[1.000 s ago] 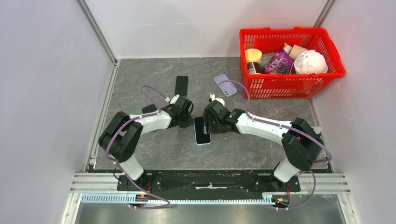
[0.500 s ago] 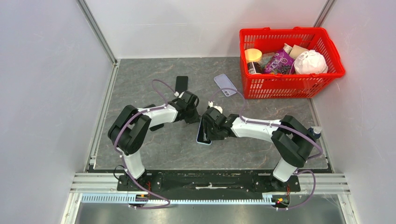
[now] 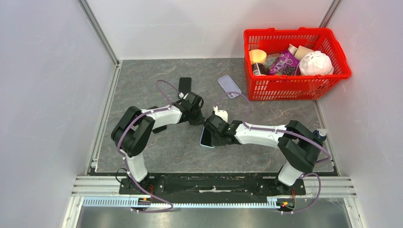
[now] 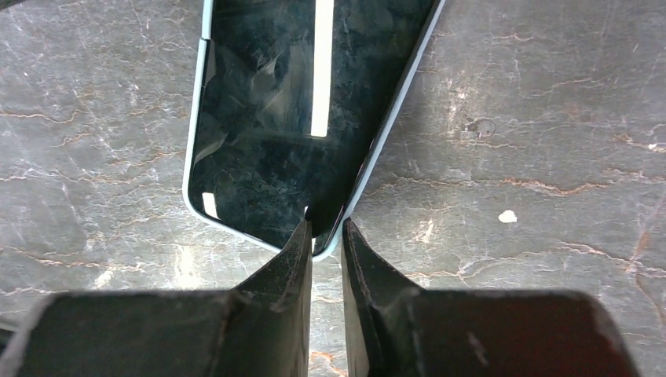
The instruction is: Put the phone into the phone case
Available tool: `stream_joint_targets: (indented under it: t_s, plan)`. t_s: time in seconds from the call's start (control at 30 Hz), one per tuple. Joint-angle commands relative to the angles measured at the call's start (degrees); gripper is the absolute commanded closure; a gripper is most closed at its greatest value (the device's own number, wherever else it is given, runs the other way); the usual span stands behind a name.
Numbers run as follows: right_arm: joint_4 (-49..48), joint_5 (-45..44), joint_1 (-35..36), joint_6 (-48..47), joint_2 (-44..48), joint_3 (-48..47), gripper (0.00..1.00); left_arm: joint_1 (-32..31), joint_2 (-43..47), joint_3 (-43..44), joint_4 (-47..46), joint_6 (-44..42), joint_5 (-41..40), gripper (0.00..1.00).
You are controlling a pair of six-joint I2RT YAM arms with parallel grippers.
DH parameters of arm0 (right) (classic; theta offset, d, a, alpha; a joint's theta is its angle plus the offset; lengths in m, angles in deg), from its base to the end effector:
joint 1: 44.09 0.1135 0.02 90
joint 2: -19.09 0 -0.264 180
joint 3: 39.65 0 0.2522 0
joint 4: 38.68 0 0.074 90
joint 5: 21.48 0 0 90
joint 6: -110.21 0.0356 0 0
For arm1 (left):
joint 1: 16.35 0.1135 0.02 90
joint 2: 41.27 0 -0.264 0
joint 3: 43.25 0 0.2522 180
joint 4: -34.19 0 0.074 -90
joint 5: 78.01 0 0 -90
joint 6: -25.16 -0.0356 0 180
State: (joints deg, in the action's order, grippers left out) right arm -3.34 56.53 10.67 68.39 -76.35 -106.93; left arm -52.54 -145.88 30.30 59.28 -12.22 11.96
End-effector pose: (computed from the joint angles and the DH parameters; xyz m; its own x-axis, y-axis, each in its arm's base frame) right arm 0.1883 0.2538 0.1599 -0.8999 -0.0103 -0.4361 -0.1122 0.9715 0.2086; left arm 0.2935 -0.2147 0.1478 -0.8759 -0.3437 -0.3385 -0.1743 0.8797 -0.4424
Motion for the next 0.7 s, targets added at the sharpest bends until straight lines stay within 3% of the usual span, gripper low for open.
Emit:
stream_joint_targets:
  t_s: [0.0,0.07,0.13,0.37,0.53,0.67]
  plan:
    - [1.21,-1.51,3.24,-0.18,-9.06,2.19,0.83,-1.59,-3.31,1.91,2.97,-3.01,2.35,0.95]
    - [-0.01,0.63,3.79,0.49,-9.79,2.4,0.81,-1.7,-4.2,2.96,3.43,-3.63,2.66,0.95]
    - [-1.27,2.67,3.93,1.03,-8.61,2.66,0.72,-1.87,-5.03,4.01,3.69,-4.22,3.16,0.95]
    - [5.98,-3.42,1.73,-1.32,6.96,-0.65,0.31,-3.35,-9.49,9.59,4.78,-7.48,6.73,0.95]
    - [11.16,-10.33,-3.99,-4.35,19.56,-0.62,0.18,-6.85,-14.4,16.83,6.35,-12.26,12.09,0.95]
    - [12.45,-9.09,-12.59,-8.16,24.55,2.68,0.16,-11.02,-17.78,21.49,6.92,-14.75,16.85,0.94]
